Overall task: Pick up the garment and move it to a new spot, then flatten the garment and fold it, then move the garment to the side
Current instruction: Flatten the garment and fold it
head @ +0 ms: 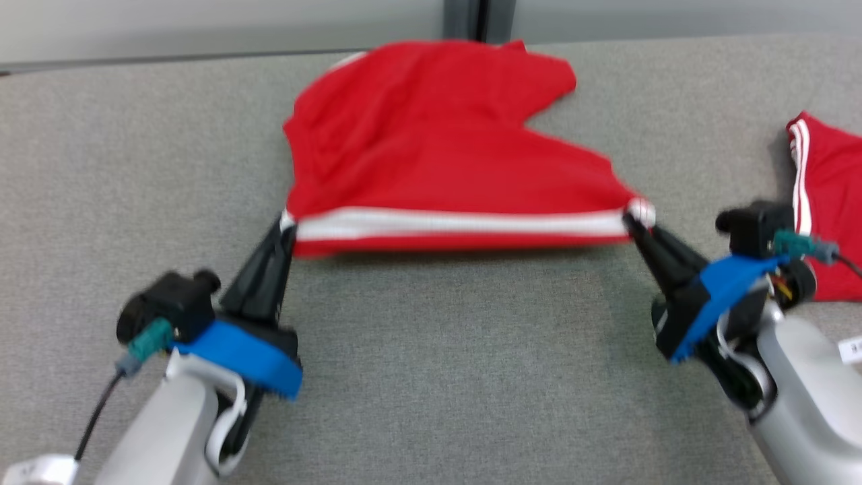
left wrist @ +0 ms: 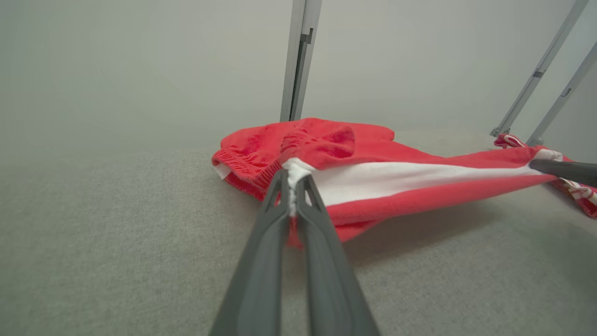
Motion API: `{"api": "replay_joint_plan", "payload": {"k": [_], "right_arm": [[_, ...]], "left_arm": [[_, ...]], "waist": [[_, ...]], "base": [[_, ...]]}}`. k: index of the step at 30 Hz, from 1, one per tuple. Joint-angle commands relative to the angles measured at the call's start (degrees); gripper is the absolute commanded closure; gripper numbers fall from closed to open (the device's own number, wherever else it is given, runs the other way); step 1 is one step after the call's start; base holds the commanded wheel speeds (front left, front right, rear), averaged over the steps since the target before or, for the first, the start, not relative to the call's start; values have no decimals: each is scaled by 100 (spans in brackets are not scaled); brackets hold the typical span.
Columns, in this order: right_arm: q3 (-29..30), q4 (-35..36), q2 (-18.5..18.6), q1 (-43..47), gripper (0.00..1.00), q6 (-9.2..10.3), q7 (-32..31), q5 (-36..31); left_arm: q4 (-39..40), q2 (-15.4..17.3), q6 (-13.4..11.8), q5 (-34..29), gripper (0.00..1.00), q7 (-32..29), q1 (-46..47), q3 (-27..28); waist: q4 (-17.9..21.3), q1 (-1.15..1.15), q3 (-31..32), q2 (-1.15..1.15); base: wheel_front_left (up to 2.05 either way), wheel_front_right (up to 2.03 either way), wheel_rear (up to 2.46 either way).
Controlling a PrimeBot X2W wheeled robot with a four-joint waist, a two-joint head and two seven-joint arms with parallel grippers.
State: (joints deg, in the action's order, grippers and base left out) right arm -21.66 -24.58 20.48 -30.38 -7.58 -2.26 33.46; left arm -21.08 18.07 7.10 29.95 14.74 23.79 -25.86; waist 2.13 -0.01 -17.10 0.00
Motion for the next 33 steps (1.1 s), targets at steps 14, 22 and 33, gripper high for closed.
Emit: {"api": "replay_joint_plan", "payload": {"k": [14, 22, 33], "right_arm": [[2227, 3545, -52, 3901, 100, 40, -3341, -352], [3270, 5378, -850, 4775, 100, 30, -4771, -1088], [2354, 4420, -186, 2527, 100, 9, -4449, -1125]], "left_arm": [[2963, 1190, -750, 1157, 100, -2329, -2965, -26], [4391, 1466, -1277, 1332, 100, -3155, -3546, -144], [3844, 847, -1201, 1219, 100, -3020, -2402, -206]], "waist": [[-124, 1, 623, 0], [-201, 1, 639, 0], [-264, 1, 533, 0]], "base": [[0, 0, 0], [0, 0, 0], [0, 0, 0]]}}
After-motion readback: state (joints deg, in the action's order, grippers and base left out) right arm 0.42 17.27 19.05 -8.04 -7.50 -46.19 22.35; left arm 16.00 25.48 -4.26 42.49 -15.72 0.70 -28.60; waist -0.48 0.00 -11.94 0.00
